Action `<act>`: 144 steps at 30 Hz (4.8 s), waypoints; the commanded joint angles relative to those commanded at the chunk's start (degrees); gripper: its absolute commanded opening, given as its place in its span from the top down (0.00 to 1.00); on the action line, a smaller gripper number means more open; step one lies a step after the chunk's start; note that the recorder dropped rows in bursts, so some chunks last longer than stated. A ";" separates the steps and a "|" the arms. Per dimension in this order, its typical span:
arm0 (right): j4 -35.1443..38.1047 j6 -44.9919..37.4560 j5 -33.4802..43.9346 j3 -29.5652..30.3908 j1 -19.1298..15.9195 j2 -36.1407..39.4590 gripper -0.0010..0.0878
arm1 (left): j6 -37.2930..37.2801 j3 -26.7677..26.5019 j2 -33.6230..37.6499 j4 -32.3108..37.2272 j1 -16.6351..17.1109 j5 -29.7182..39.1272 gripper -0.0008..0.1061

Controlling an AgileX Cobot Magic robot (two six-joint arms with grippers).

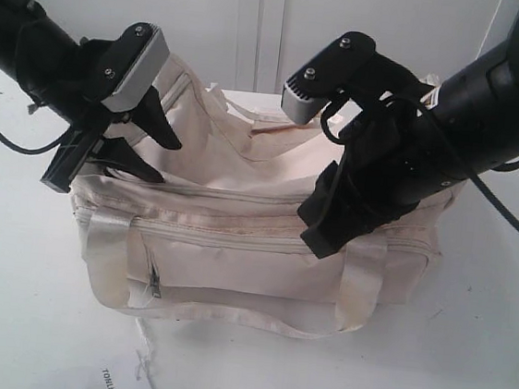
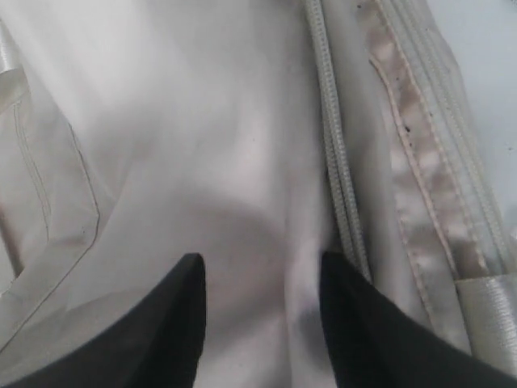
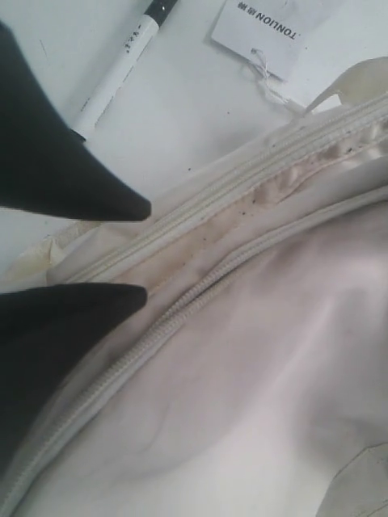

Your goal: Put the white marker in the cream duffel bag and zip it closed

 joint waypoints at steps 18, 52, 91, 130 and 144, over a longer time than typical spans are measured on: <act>0.09 0.00 0.00 0.00 0.00 0.00 0.69 | 0.00 0.00 3.73 1.33 0.00 3.31 0.59; 2.33 -0.24 -4.39 0.00 0.00 0.00 0.69 | -10.53 -0.09 -4.27 -36.41 0.00 -21.50 0.99; 48.73 -51.45 -9.50 0.00 0.00 16.23 0.88 | -47.82 -0.09 -4.04 -34.03 0.00 -24.04 0.99; 25.86 -46.64 -2.78 0.00 0.00 9.72 0.99 | -37.27 -24.38 19.33 -50.97 0.00 -49.24 0.99; 31.10 -46.89 -13.13 -0.11 0.00 12.04 0.99 | -37.27 -24.99 20.20 -50.97 0.00 -50.26 0.99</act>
